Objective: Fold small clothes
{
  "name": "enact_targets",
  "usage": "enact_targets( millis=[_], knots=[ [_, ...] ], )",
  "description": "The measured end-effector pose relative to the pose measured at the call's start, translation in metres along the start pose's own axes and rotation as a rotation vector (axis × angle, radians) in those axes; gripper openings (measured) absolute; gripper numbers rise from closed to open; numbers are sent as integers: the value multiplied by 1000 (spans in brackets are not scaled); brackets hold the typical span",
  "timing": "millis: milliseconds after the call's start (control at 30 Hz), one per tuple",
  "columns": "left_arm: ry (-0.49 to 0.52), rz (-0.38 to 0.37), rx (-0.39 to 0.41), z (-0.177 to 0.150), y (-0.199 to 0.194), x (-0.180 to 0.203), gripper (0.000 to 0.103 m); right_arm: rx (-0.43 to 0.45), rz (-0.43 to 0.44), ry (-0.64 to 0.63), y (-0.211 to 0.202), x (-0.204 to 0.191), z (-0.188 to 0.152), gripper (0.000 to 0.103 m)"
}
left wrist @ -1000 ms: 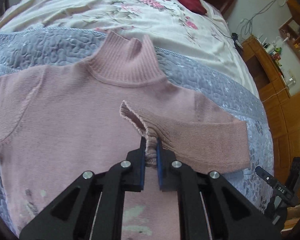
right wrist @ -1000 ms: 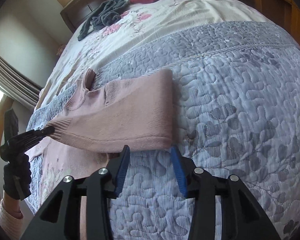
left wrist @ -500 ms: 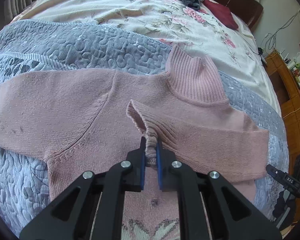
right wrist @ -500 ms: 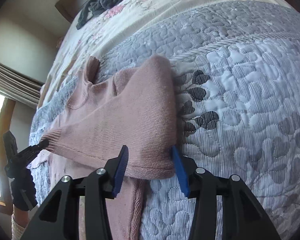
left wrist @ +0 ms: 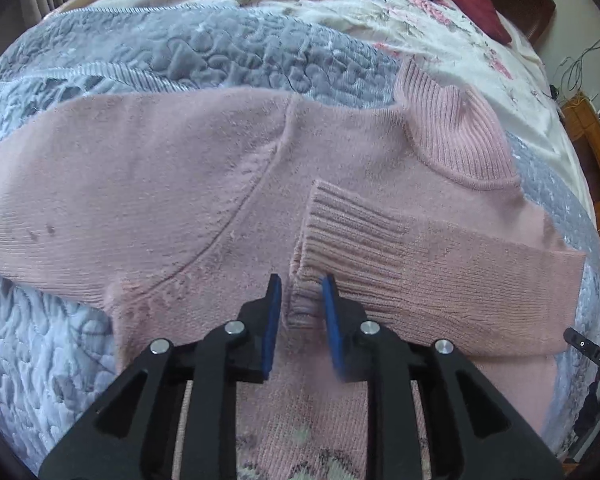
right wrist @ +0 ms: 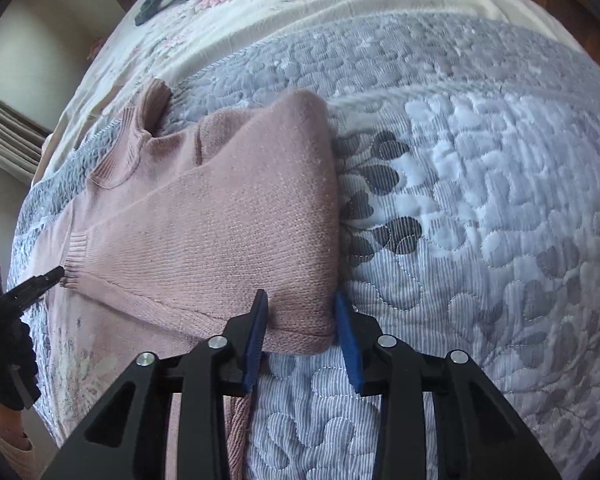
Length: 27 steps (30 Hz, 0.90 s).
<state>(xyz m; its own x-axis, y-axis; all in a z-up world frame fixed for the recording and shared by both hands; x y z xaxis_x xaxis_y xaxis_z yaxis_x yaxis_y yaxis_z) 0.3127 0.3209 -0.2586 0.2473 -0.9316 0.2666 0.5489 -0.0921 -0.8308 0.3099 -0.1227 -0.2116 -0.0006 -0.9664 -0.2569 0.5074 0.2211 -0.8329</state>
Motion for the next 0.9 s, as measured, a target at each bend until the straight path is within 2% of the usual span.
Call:
enact_targets(
  millis=[100,200,267,333,500,600,767,833,900],
  knots=[
    [15,-18,76,16,-28,6,24,64,39,-46,-23,-25,13,39],
    [35,-75,109,23,-42,33,28,55,94,-61,-23,-55,15,40],
    [50,-123,82,18,-36,57,30,27,112,-73,-13,-68,10,40],
    [63,-139,35,4,-22,71,30,-2,99,-80,2,-75,3,40],
    [77,-93,-96,-31,24,65,30,-73,77,-32,34,-64,-21,40],
    [69,-119,-94,-36,32,62,30,-66,80,-35,39,-63,-22,40],
    [70,-121,-102,-34,33,63,30,-69,48,-59,42,-66,-22,42],
    [52,-126,-97,-31,25,61,31,-63,38,-55,32,-69,-18,43],
    [26,-141,-62,-25,7,52,34,-31,72,-65,17,-82,-13,43]
  ],
)
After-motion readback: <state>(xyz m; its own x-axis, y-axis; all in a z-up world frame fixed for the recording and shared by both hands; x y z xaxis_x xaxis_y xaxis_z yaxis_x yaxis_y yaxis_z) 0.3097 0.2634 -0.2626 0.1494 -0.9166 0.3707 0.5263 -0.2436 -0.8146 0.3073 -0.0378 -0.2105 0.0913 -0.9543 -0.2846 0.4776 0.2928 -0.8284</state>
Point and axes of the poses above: each gripper's, at about its wrist camera, not at the fingertips, and y roughly the way its jaws point, x to its right, z to its top, the point moved 10 cm from there along y, roughly the way its jaws point, and after that the axes turned 13 degrees about x, right-handed, at the moved point
